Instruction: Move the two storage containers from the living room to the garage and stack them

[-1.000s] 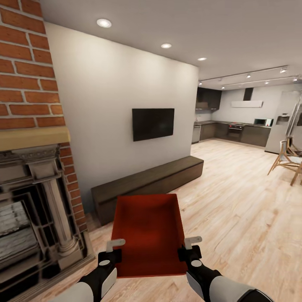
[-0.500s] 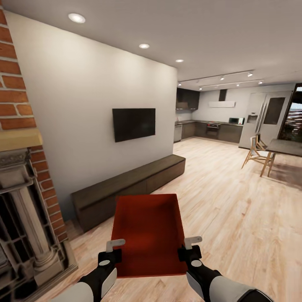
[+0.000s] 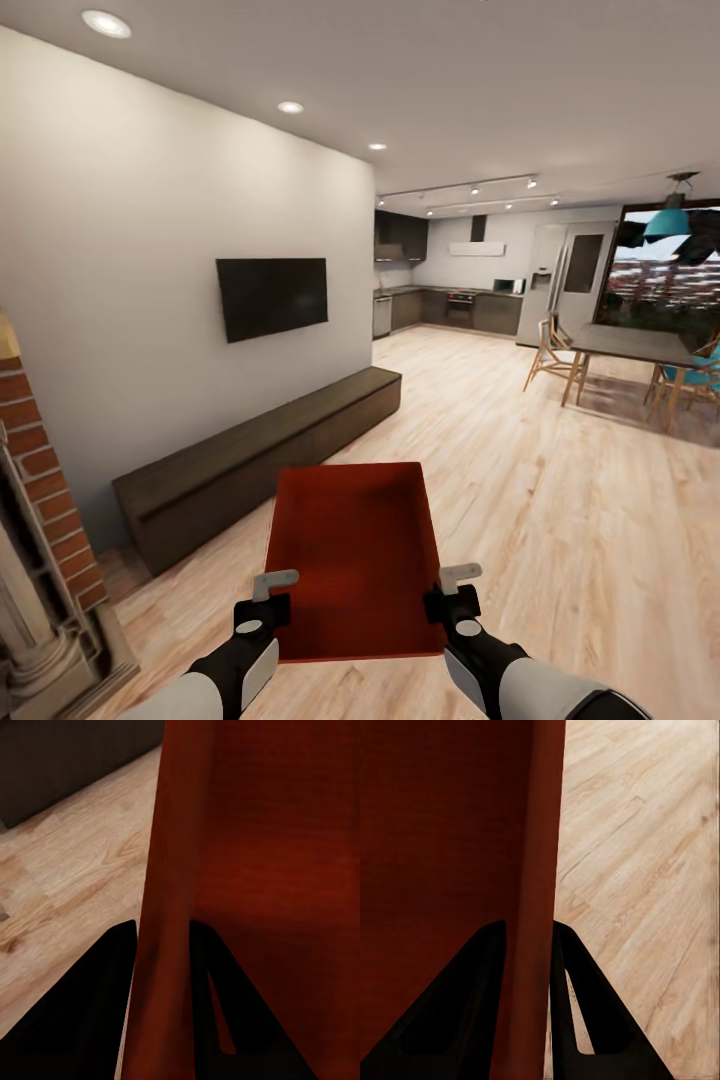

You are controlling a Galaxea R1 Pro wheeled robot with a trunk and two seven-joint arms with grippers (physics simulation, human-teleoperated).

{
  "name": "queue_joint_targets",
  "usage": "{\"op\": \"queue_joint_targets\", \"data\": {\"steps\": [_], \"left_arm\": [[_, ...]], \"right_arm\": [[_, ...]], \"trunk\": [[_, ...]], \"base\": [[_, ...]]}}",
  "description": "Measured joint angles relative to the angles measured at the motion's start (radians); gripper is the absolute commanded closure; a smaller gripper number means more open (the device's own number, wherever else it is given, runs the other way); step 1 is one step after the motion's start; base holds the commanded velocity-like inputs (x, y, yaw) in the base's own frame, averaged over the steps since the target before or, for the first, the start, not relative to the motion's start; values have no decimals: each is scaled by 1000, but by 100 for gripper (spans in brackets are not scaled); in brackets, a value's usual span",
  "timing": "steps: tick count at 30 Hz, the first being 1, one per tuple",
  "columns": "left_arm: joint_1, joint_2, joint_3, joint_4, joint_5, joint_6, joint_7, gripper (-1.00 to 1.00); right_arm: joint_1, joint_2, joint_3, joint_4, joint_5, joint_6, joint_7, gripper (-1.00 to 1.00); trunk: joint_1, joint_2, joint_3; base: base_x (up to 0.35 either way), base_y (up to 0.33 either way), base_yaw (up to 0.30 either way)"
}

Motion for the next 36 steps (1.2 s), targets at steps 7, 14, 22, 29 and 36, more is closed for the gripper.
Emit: {"op": "queue_joint_targets", "data": {"steps": [7, 14, 22, 29, 36], "left_arm": [[0, 0, -1, -1, 1, -1, 0, 100], [0, 0, 0, 0, 0, 0, 0, 100], [0, 0, 0, 0, 0, 0, 0, 100], [0, 0, 0, 0, 0, 0, 0, 100], [0, 0, 0, 0, 0, 0, 0, 100]], "right_arm": [[0, 0, 1, -1, -1, -1, 0, 100], [0, 0, 0, 0, 0, 0, 0, 100], [0, 0, 0, 0, 0, 0, 0, 100], [0, 0, 0, 0, 0, 0, 0, 100], [0, 0, 0, 0, 0, 0, 0, 100]], "trunk": [[0, 0, 0], [0, 0, 0], [0, 0, 6], [0, 0, 13], [0, 0, 15]], "base": [[0, 0, -288], [0, 0, -288], [0, 0, -261], [0, 0, -187], [0, 0, -30]]}}
